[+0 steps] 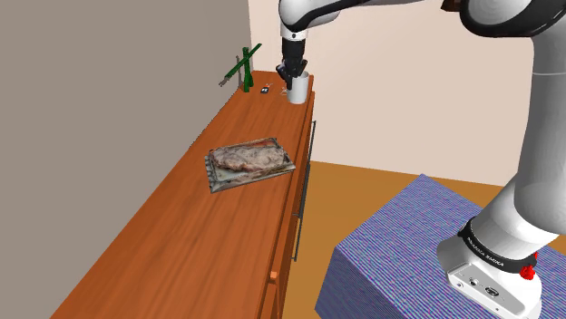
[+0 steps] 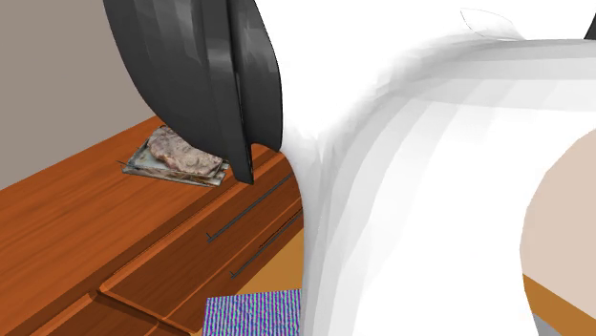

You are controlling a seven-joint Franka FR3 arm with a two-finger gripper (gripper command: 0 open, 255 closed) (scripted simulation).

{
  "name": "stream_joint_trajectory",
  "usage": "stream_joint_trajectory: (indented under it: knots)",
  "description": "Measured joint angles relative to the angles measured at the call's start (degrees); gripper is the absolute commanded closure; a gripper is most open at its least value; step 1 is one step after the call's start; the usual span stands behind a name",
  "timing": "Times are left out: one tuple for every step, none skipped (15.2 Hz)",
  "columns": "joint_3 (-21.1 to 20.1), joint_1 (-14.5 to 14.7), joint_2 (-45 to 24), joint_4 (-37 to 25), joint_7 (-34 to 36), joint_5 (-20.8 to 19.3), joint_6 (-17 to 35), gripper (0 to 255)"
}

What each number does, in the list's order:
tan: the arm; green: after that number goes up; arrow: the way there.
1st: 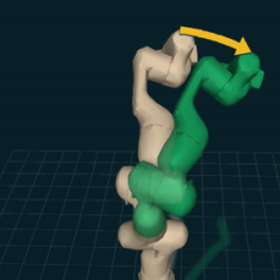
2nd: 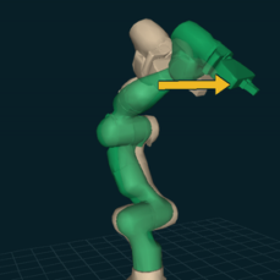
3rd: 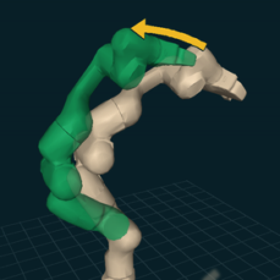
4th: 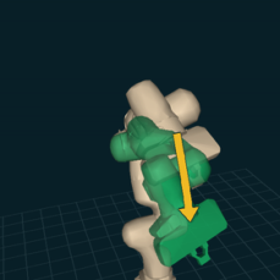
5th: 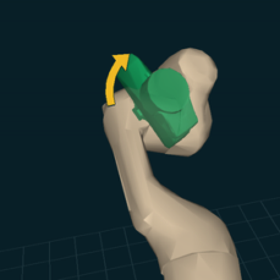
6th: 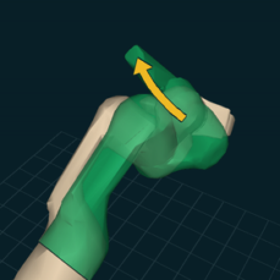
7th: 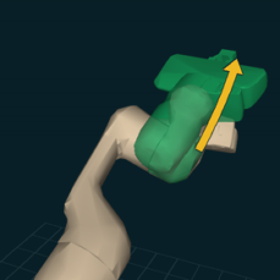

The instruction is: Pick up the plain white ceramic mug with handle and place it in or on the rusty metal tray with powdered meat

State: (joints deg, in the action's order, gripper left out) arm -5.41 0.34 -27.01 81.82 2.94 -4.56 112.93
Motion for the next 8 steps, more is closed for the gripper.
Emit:
stream_joint_trajectory:
  knots:
    - [-0.02, 0.03, 0.17, -0.63, -0.01, 0.02, -0.82, 255]
    - [-0.01, 0.01, 0.12, -1.41, -0.1, 0.05, -1.53, 255]
    - [-0.01, -0.02, 0.34, -1.75, -0.17, 0.08, -2.1, 255]
    - [-0.05, 0.04, 0.62, -2.25, -0.11, 0.11, -2.87, 255]
    - [-0.06, 0.06, 0.57, -3.25, -0.18, 0.13, -3.81, 255]
    - [-0.05, -0.01, 0.73, -3.67, -0.31, 0.17, -4.4, 255]
    - [-0.21, 0.54, 0.87, -3.79, 0.41, 0.04, -4.69, 255]
    - [-0.44, 1.1, 1.7, -2.79, 1.22, -0.03, -4.58, 255]
